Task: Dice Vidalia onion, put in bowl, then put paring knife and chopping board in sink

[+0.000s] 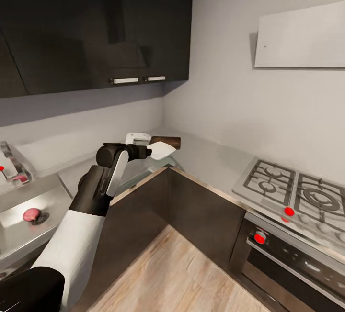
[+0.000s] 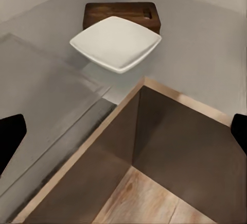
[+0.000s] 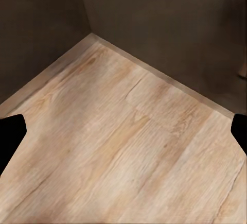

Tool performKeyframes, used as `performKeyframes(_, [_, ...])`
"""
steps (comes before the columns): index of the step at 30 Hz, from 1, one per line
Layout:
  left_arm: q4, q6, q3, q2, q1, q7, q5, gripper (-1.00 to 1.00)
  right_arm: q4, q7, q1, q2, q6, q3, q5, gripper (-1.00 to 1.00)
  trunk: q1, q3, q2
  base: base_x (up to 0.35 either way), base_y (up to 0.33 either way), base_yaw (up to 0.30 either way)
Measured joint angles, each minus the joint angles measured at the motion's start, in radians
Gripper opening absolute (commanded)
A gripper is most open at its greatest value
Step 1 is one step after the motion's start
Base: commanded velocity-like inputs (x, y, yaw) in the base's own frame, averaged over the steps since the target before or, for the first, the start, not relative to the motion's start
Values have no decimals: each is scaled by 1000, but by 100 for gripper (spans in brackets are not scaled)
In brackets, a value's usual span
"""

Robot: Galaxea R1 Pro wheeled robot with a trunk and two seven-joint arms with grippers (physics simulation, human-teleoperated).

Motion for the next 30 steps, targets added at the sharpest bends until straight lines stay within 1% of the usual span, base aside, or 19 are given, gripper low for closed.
performKeyframes(19, [26,-1,1,3,0,0,0,100,2,0,0,1,8,0,0,100,0,0,0,334,0,0])
performKeyframes(21, [37,-1,1,4,0,0,0,100,6,-1,0,5,48,1,0,100,0,0,0,334,0,0])
performKeyframes(22, [46,-2,1,5,0,0,0,100,8,-1,0,8,85,1,0,100,0,0,0,334,0,0])
performKeyframes(23, [57,-2,2,5,0,0,0,100,9,0,0,11,149,1,0,100,0,0,0,332,0,0])
performKeyframes(24, [63,-2,2,6,0,0,0,100,10,0,0,12,186,1,0,100,0,0,0,321,0,0])
performKeyframes(25, [77,-3,3,6,0,0,0,100,11,1,0,14,281,1,0,100,0,0,0,316,0,0])
performKeyframes(27, [89,-4,3,6,0,0,0,100,12,2,2,16,347,1,0,100,0,0,0,306,0,0])
performKeyframes(30, [102,-5,3,6,0,0,0,100,13,1,5,14,392,0,0,100,0,0,0,297,0,0])
